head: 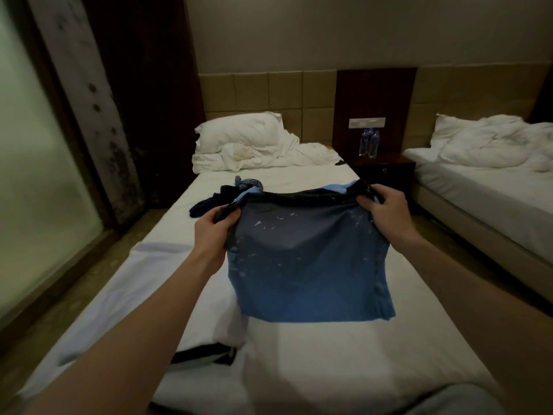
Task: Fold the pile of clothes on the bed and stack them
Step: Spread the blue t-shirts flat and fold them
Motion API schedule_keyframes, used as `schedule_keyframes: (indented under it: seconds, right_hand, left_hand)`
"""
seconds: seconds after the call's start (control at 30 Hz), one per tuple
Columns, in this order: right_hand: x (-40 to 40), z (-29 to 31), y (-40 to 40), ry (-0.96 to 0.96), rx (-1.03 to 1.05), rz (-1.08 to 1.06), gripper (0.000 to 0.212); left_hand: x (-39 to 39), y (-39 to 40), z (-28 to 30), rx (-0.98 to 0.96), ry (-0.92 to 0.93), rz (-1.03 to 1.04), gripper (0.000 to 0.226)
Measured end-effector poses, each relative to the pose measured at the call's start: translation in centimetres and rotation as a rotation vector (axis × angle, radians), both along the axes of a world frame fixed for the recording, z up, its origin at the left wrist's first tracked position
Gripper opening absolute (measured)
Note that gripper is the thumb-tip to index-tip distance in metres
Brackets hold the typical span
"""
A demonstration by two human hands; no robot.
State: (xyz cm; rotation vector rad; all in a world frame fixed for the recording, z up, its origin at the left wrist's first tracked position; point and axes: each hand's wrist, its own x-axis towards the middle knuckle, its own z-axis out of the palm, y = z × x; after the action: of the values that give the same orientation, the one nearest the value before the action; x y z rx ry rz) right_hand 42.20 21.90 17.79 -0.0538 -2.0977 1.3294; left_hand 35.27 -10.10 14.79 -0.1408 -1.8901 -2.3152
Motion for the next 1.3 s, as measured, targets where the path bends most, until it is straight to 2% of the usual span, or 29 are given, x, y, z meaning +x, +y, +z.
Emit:
schedule_keyframes:
  seconds: [0.27, 0.4, 0.5, 0.57, 0.73, 1.0, 1.03, 1.1, 1.17, 1.23, 1.27, 1.3]
  right_hand:
    - [6.0, 5.0, -6.2, 0.071, -0.231, 0.152, 0.011]
    - [6.4, 6.2, -10.9, 0.062, -0.343, 0.253, 0.008]
    - [5.4, 6.5, -15.1, 0.060, -0.384, 0.315, 0.006]
    - [4.0, 6.2, -18.1, 0.041, -0.410, 0.348, 0.005]
    - [-1.6, 3.1, -24.4, -0.098, -0.437, 0.383, 0.007]
    - [-14.3, -3.5, -28.1, -0.367, -0.343, 0.290, 0.008]
    - [-15.8, -4.1, -28.1, -0.397, -0.319, 0.273, 0.009]
    - [-18.4, -5.0, -28.1, -0.478, -0.274, 0.232, 0.013]
    - [-20.1, -5.8, -28.4, -0.561, -0.232, 0.220, 0.018]
    - [-21.0, -6.9, -28.6, -0.600, -0.056, 0.198, 0.043]
    - [-21.2, -7.8, -28.7, -0.609, 0.109, 0.173, 0.061]
    - [-21.1, -8.9, -28.8, -0.598, 0.300, 0.159, 0.070]
  left_hand:
    - [7.5, -5.8, 5.6, 0.110, 0.089, 0.042, 0.020]
    - [9.3, -10.4, 8.2, 0.147, 0.120, 0.119, 0.012]
    - [9.2, -14.8, 9.0, 0.128, 0.106, 0.174, 0.019]
    - [8.5, -18.1, 9.0, 0.113, 0.082, 0.205, 0.023]
    - [4.7, -24.4, 6.9, 0.033, -0.030, 0.271, 0.016]
    - [-7.4, -28.2, 0.2, -0.079, -0.250, 0.332, 0.048]
    - [-8.9, -28.2, -0.8, -0.101, -0.265, 0.339, 0.045]
    - [-11.7, -27.7, -2.3, -0.177, -0.276, 0.377, 0.036]
    - [-13.7, -26.8, -3.6, -0.362, -0.272, 0.459, 0.043]
    - [-14.1, -25.6, -4.4, -0.872, -0.209, 0.564, 0.048]
    - [-14.0, -25.0, -5.2, -1.144, -0.085, 0.580, 0.047]
    - [-13.6, -24.2, -6.1, -1.317, 0.091, 0.545, 0.045]
